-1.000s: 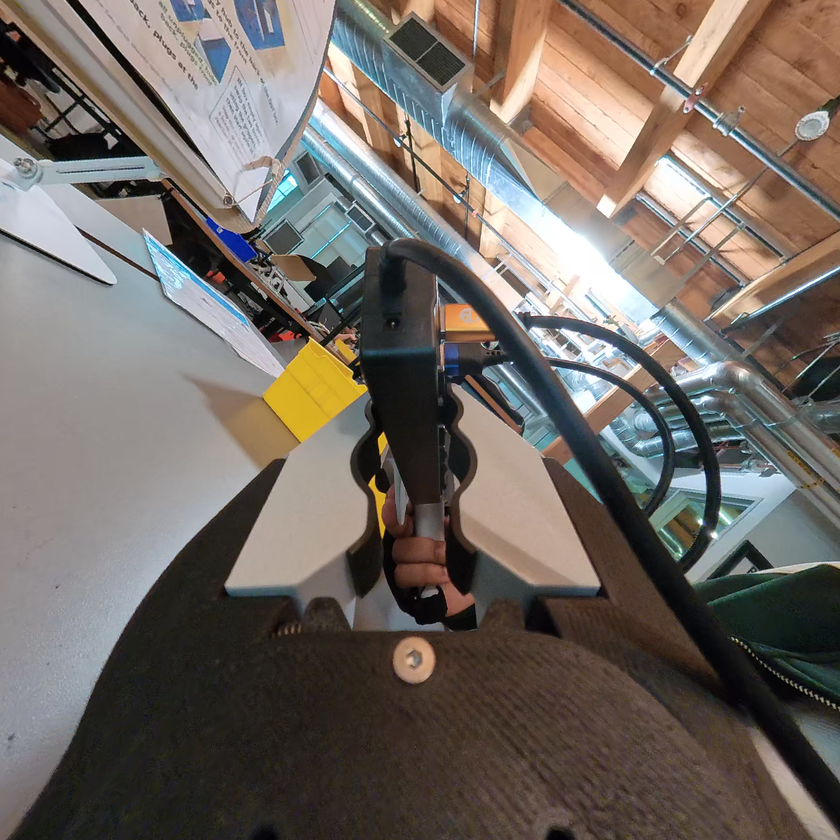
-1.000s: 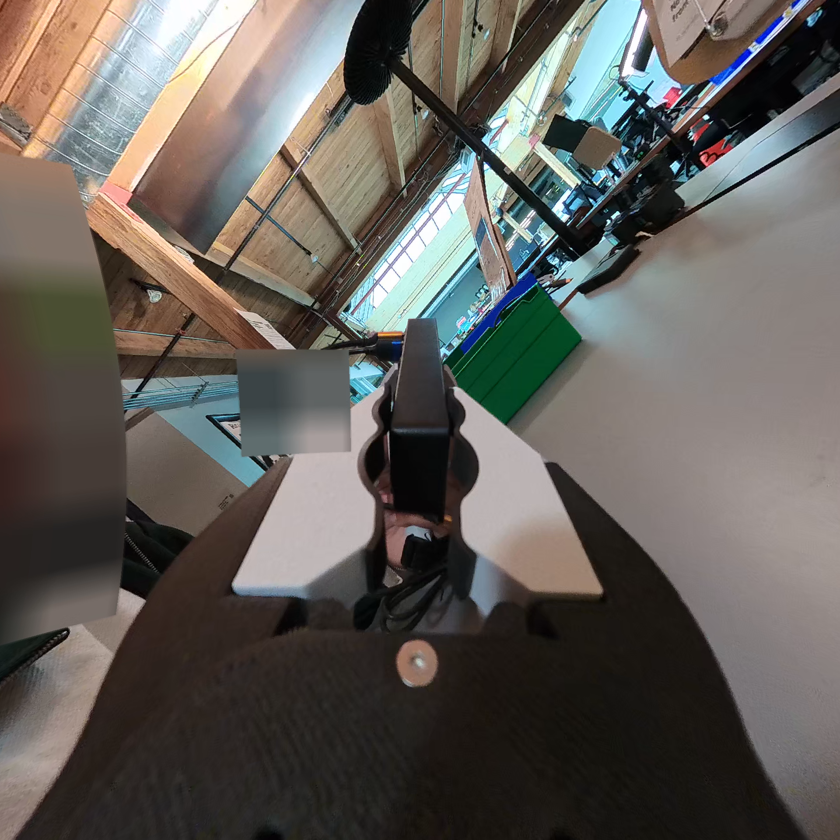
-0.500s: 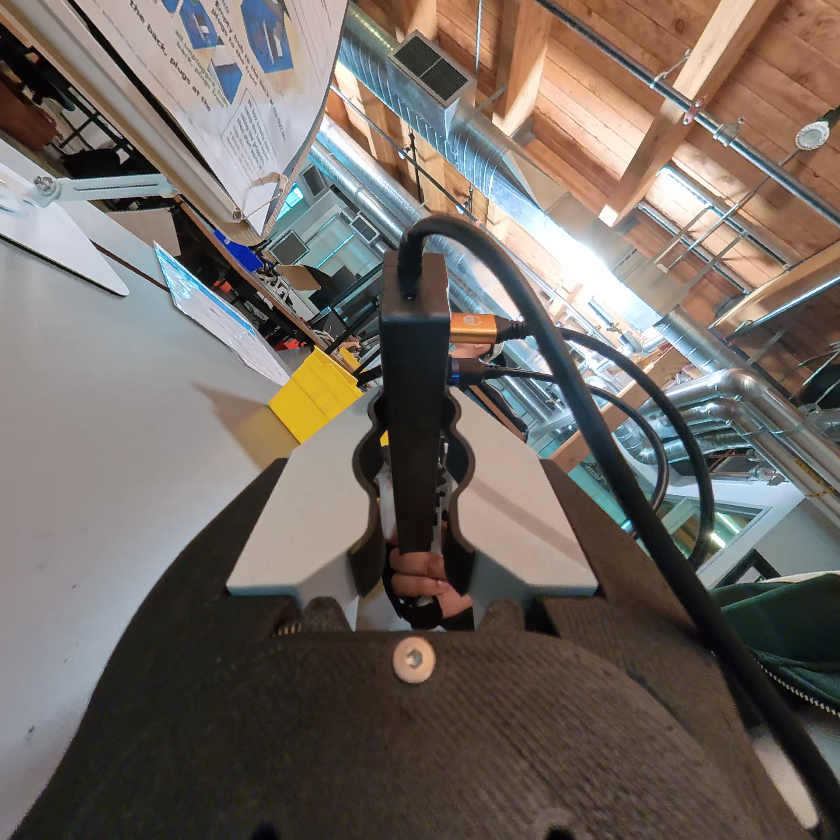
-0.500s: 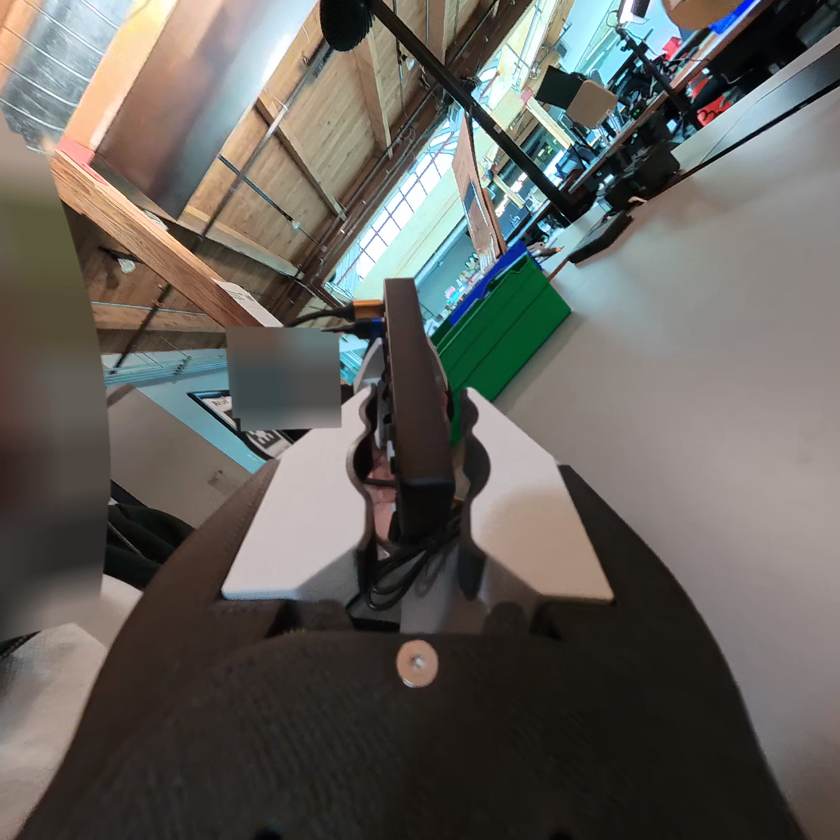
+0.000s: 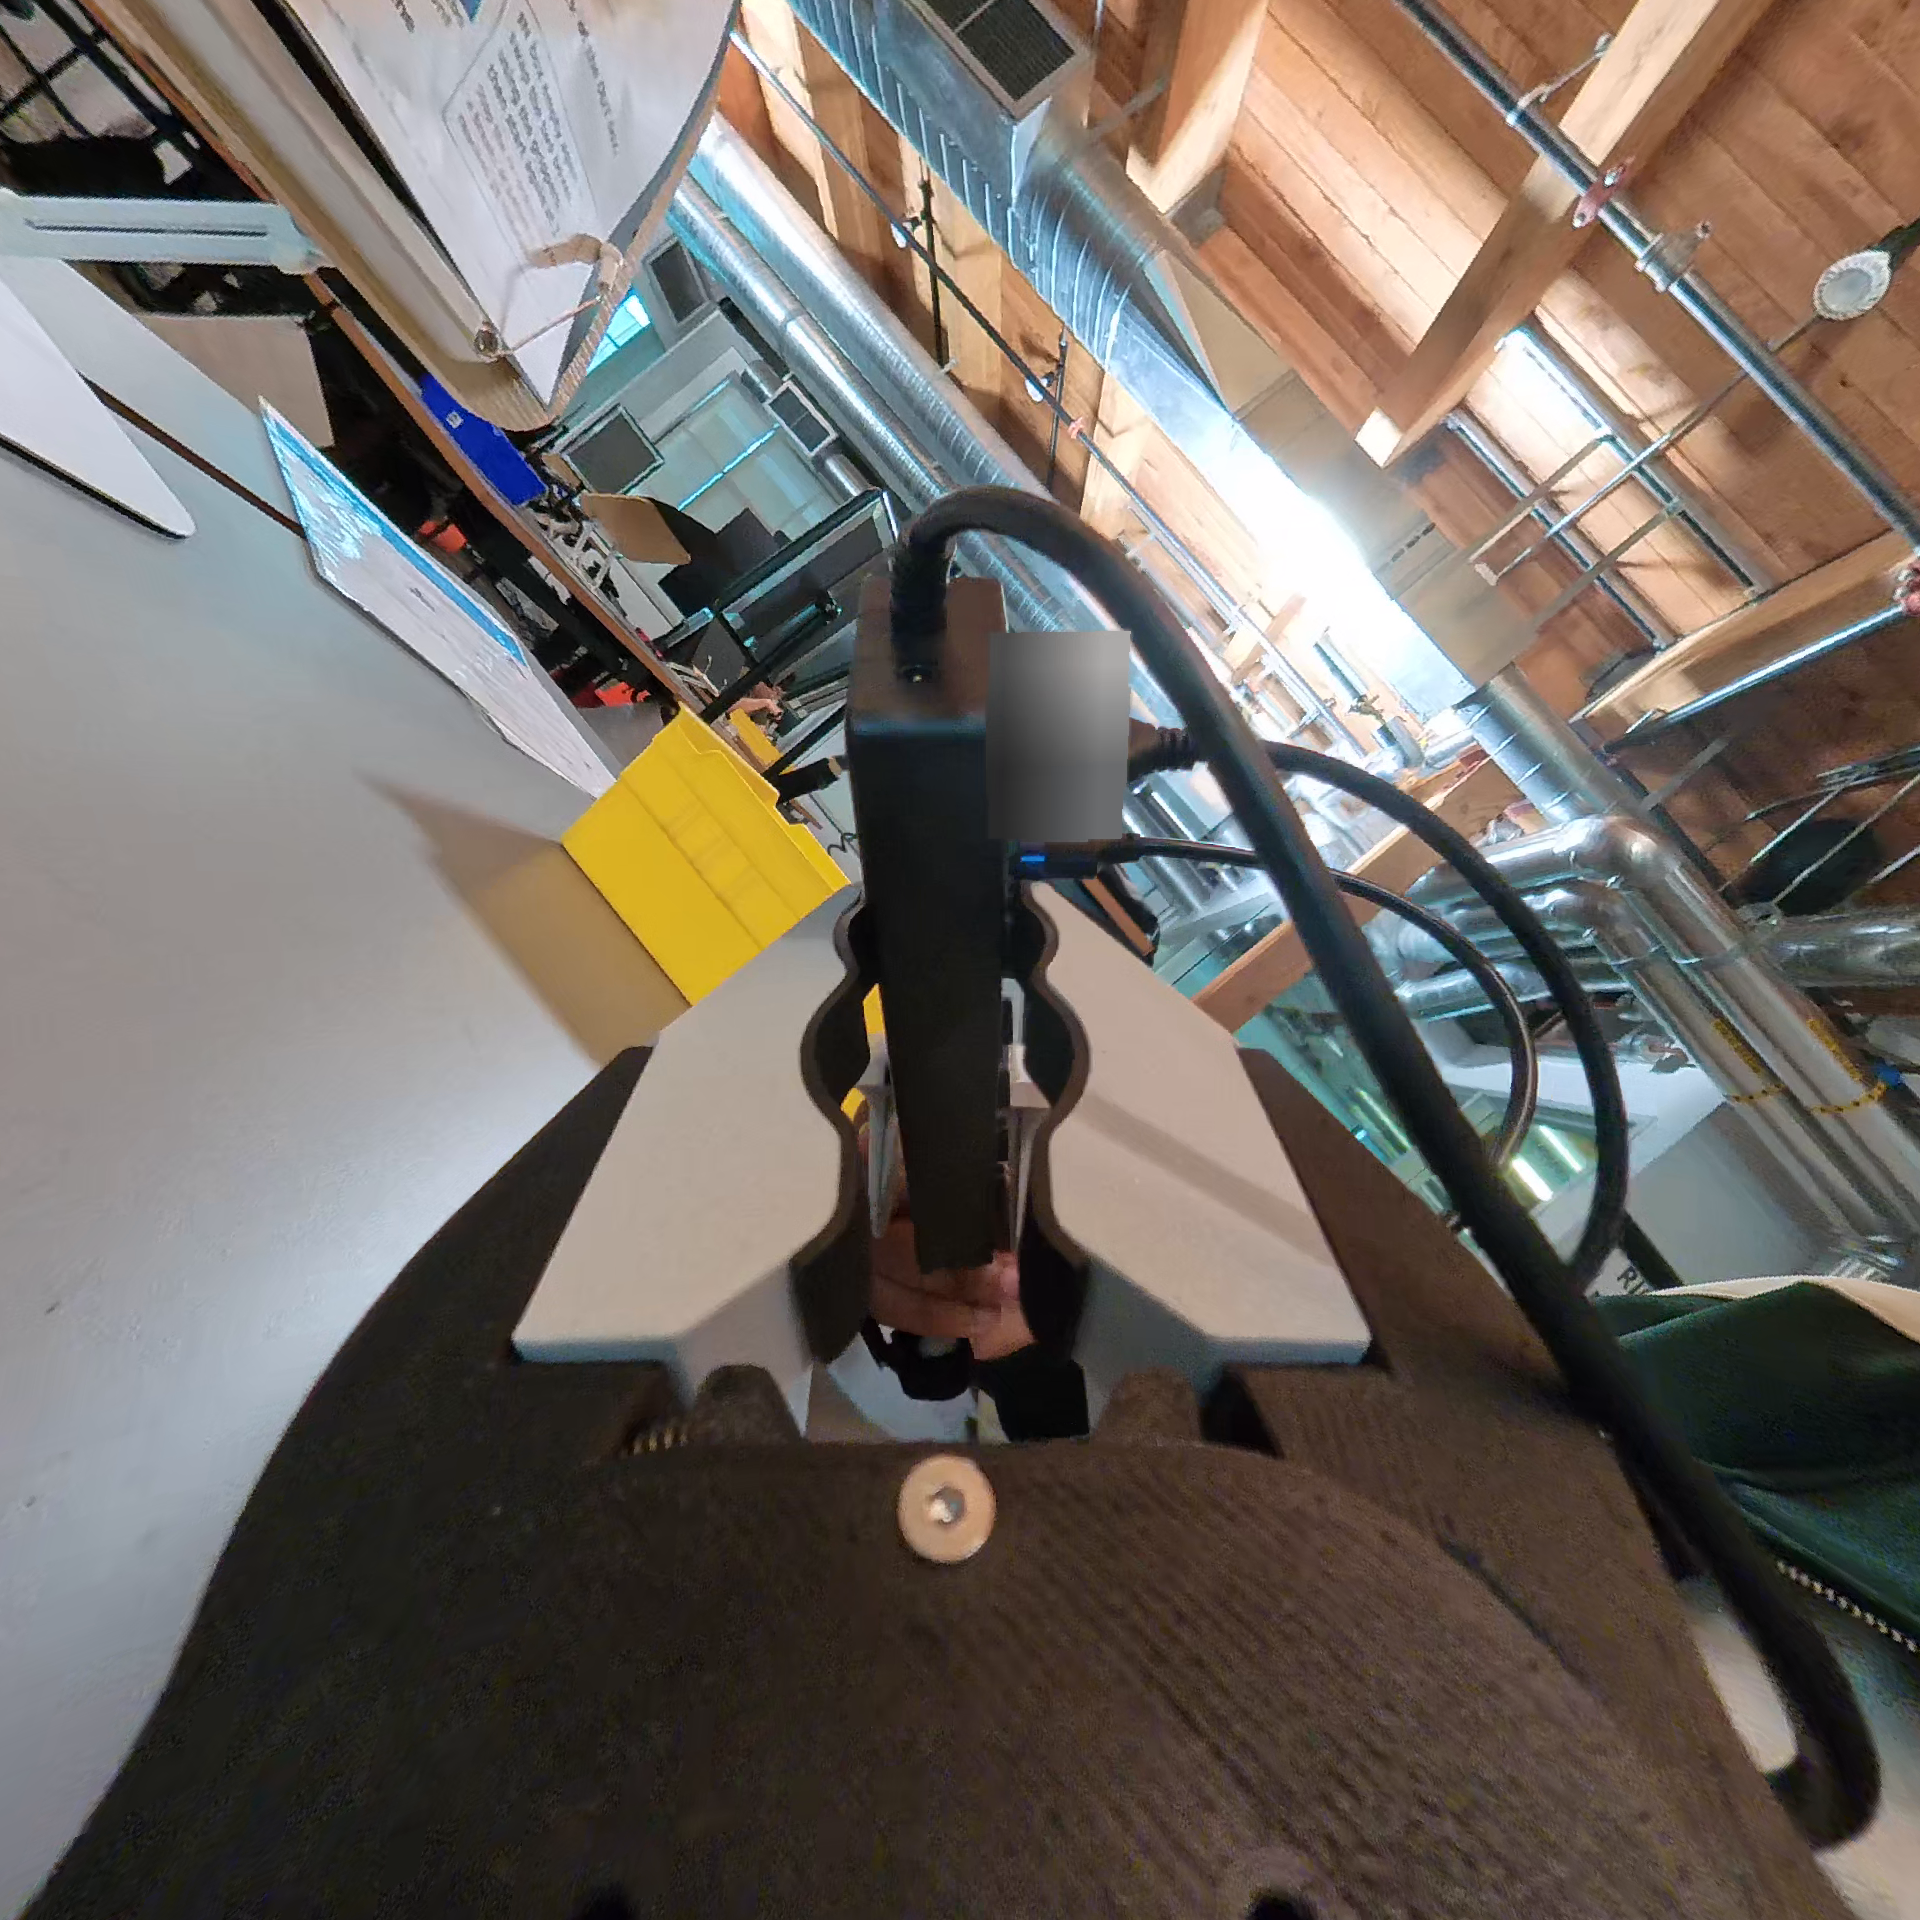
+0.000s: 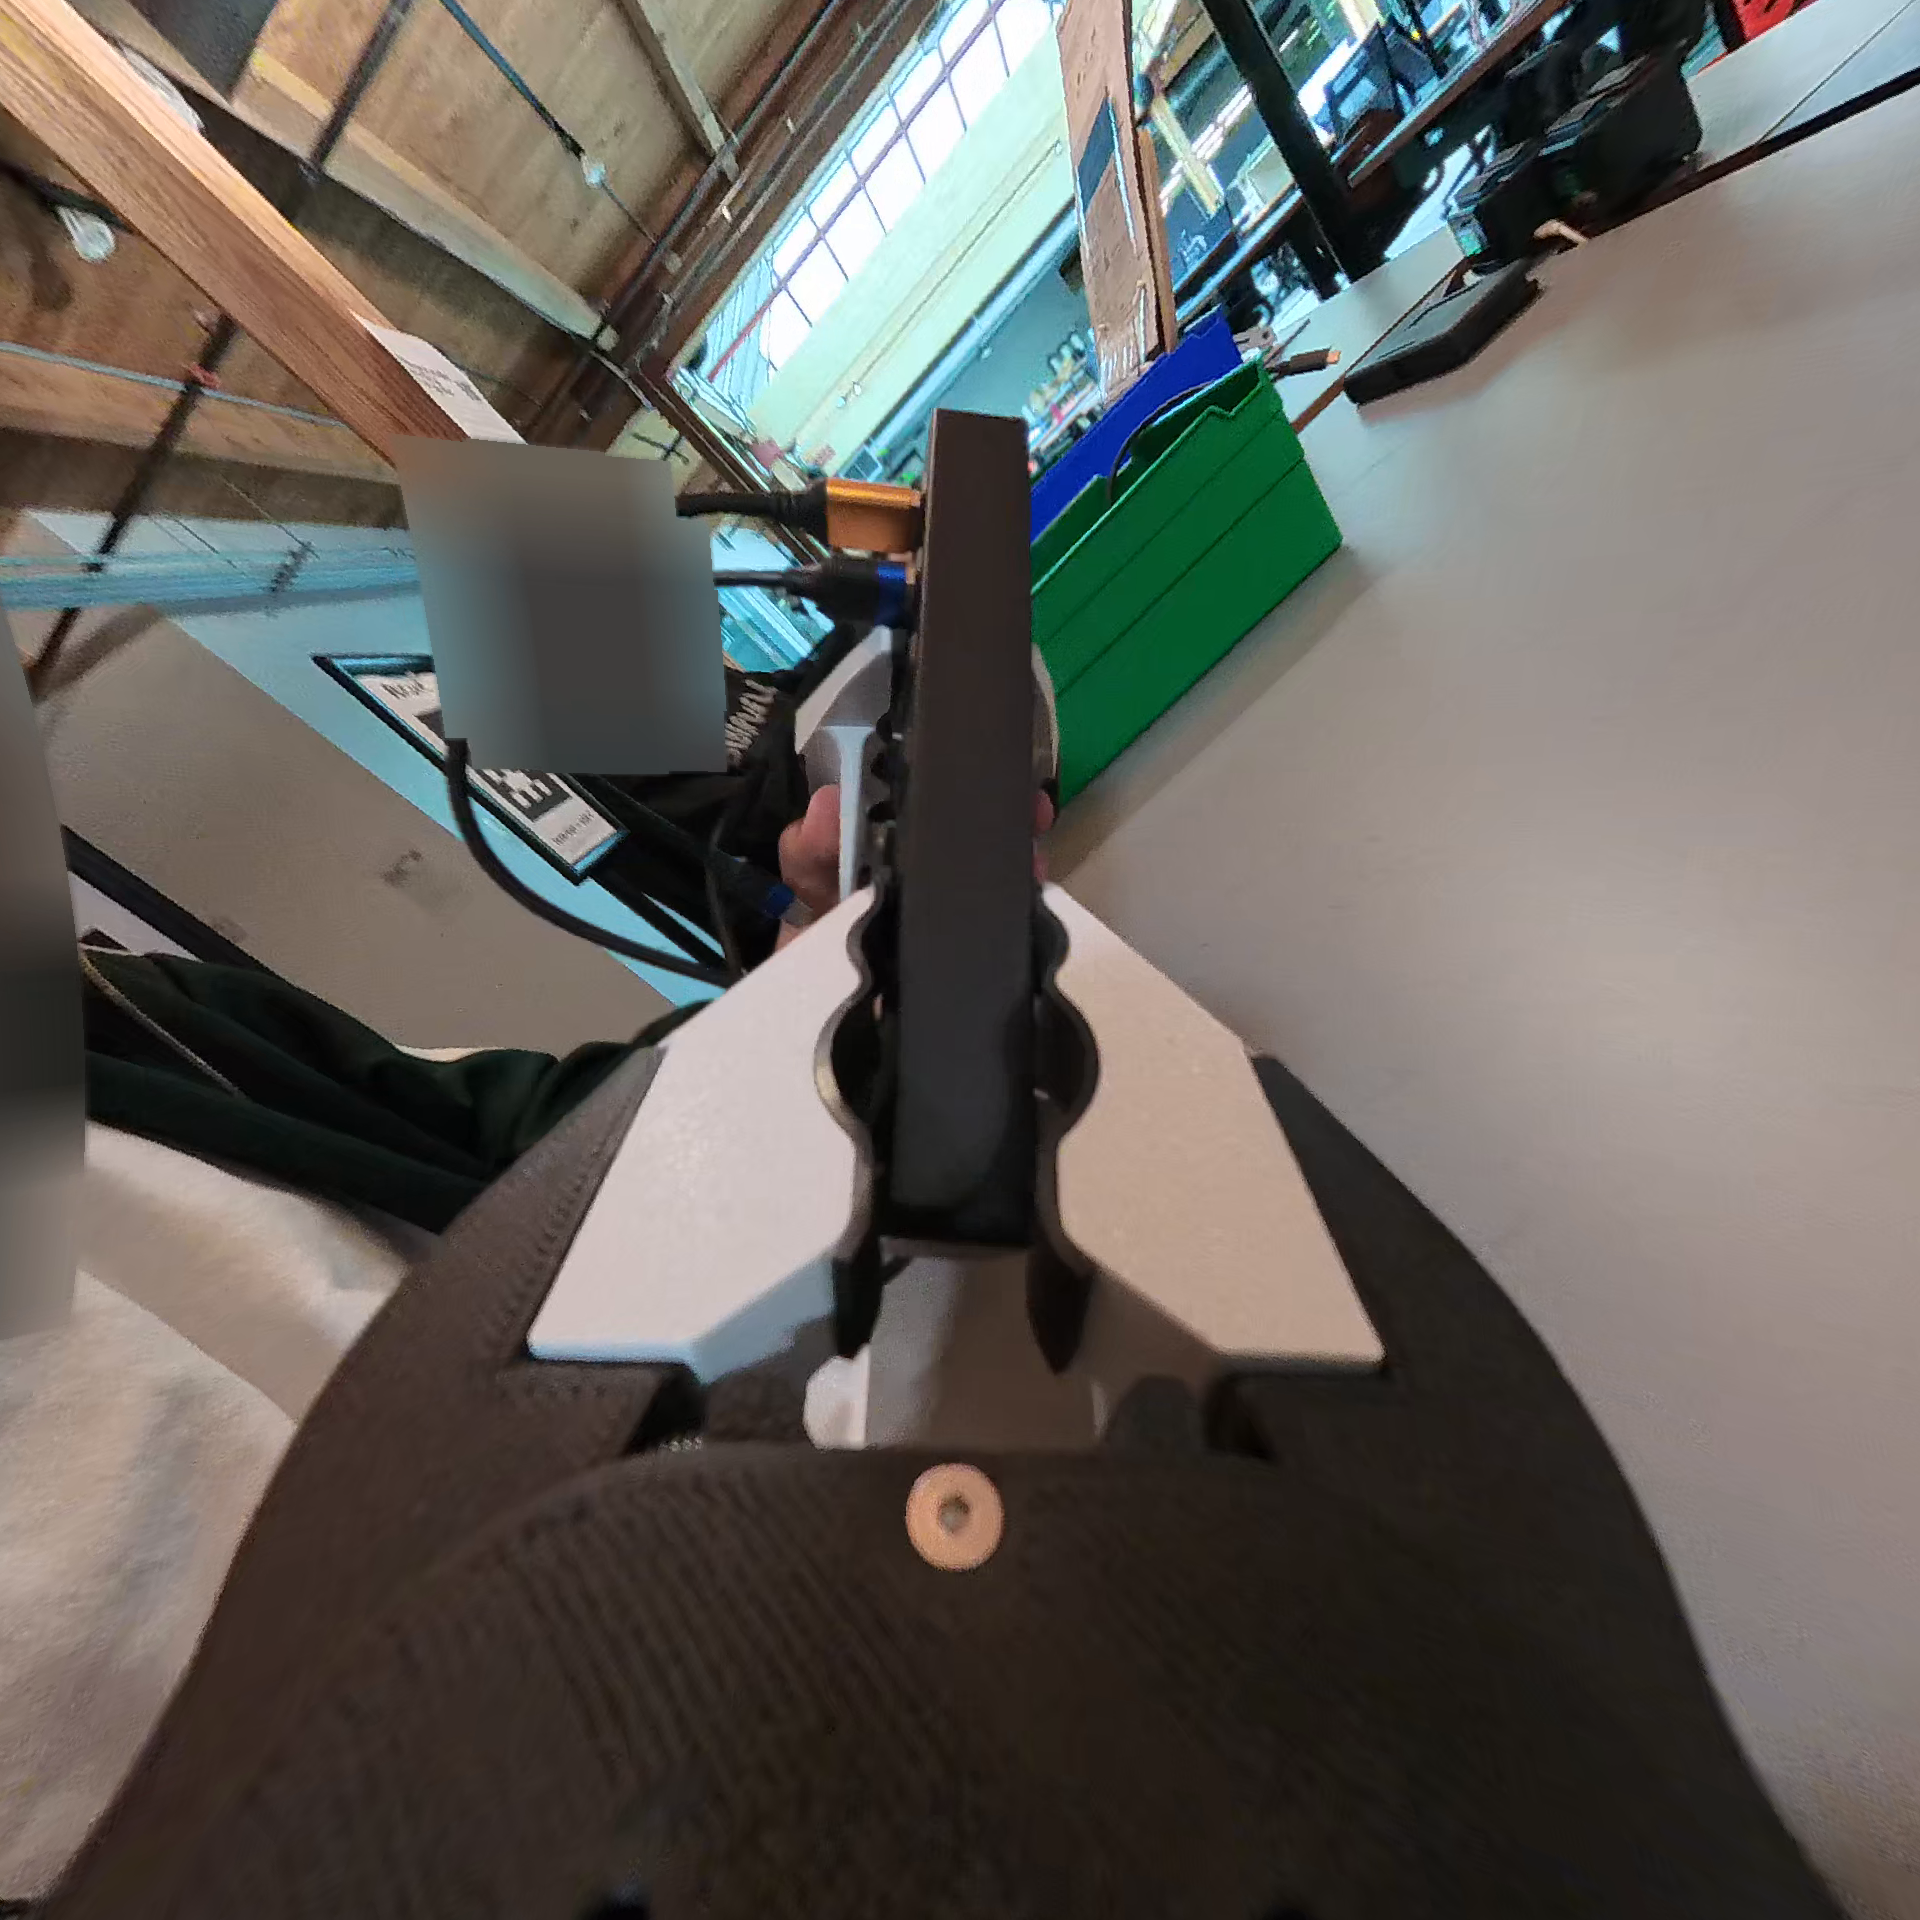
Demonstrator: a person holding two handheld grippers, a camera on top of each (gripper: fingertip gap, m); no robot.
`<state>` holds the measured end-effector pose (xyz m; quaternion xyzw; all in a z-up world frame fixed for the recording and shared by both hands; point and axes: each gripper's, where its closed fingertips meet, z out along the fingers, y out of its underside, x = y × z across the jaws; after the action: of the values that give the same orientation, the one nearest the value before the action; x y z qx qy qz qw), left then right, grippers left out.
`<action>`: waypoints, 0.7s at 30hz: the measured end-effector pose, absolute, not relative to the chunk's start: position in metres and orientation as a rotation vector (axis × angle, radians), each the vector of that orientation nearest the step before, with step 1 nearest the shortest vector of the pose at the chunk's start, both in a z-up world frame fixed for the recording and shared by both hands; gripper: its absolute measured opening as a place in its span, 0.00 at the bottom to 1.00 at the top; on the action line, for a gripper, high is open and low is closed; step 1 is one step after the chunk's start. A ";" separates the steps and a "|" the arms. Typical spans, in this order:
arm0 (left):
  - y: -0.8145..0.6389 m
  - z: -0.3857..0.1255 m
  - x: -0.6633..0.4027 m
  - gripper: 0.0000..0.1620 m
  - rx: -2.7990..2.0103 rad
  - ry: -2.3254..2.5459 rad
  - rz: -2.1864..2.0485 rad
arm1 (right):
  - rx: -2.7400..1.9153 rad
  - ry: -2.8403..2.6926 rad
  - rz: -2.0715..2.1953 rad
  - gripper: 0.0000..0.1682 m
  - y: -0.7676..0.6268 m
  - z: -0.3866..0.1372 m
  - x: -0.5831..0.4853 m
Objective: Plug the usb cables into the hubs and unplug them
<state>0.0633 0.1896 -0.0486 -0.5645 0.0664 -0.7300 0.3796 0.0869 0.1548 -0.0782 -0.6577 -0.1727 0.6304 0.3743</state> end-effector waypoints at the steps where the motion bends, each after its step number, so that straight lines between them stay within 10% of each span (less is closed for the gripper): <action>1: 0.189 -0.049 0.064 0.14 -1.438 0.163 -1.873 | -1.668 -0.403 1.652 0.14 0.156 -0.075 0.088; 8: 0.185 -0.051 0.074 0.28 -1.461 0.170 -1.862 | -1.586 -0.215 1.803 0.13 0.162 -0.065 0.096; 21: 0.176 -0.057 0.087 0.23 -1.473 0.144 -1.872 | -1.533 -0.114 1.786 0.13 0.162 -0.064 0.086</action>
<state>0.0869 0.1760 -0.0571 -0.5739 0.0560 -0.7291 0.3688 0.0865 0.1619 -0.0643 -0.6010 -0.0447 0.7002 0.3827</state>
